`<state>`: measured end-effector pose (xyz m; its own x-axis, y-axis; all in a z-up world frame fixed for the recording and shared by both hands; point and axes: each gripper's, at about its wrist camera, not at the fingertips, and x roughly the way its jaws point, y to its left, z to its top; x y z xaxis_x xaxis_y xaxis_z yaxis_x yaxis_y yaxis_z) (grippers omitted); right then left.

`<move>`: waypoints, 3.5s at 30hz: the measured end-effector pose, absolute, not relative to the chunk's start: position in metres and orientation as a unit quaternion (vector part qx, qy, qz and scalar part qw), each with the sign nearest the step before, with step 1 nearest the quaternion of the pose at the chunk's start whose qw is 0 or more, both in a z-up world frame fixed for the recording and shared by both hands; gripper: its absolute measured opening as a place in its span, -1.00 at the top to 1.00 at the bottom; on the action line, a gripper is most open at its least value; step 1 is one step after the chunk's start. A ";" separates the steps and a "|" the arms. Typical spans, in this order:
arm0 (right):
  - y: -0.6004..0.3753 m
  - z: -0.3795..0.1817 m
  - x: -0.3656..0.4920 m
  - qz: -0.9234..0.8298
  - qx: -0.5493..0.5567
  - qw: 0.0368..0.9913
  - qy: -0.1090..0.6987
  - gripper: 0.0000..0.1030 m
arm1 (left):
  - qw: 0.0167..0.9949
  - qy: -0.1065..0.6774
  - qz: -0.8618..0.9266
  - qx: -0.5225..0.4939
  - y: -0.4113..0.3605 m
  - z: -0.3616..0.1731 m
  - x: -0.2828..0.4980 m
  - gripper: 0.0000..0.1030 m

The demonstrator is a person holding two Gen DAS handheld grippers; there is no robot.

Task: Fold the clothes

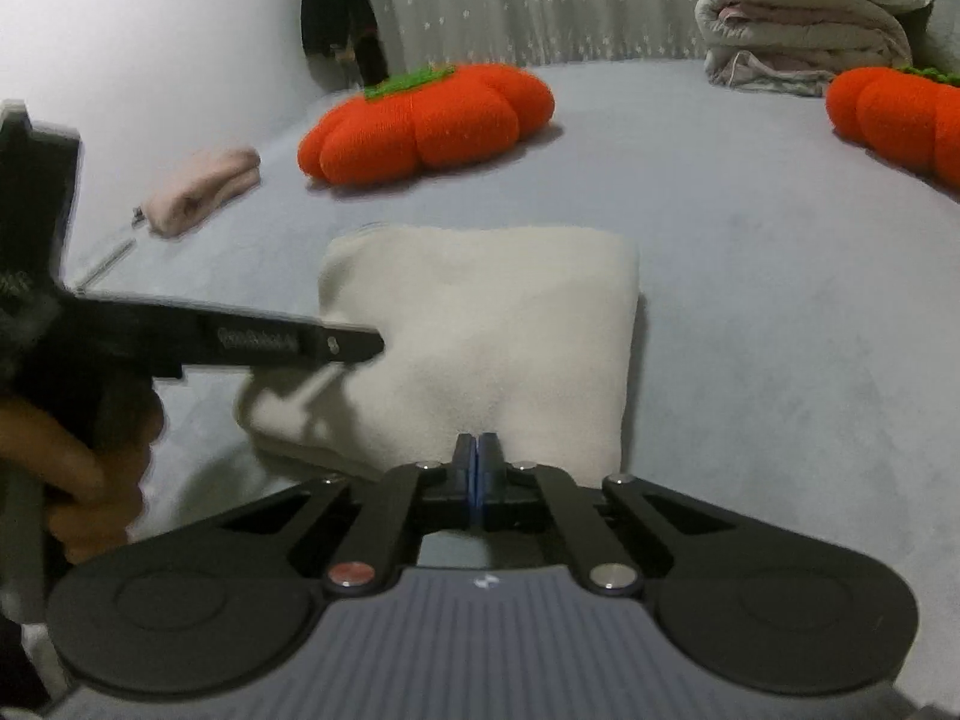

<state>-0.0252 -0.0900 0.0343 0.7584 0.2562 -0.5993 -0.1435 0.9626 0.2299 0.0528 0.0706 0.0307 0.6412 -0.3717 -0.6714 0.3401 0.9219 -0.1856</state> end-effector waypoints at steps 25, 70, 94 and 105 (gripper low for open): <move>-0.100 0.028 -0.029 0.057 0.060 0.932 0.352 0.66 | 0.910 0.368 -0.191 -0.001 0.068 0.057 0.037 0.75; -0.123 0.028 0.079 0.083 0.082 0.934 0.338 0.88 | 0.890 0.386 -0.241 0.019 0.049 0.043 0.033 0.73; -0.105 0.030 -0.007 0.088 0.035 0.950 0.298 0.32 | 0.918 0.351 -0.157 -0.092 0.081 0.025 0.103 0.78; -0.097 0.026 -0.007 0.071 0.010 0.951 0.300 0.31 | 0.902 0.374 -0.159 -0.147 0.097 0.025 0.107 0.82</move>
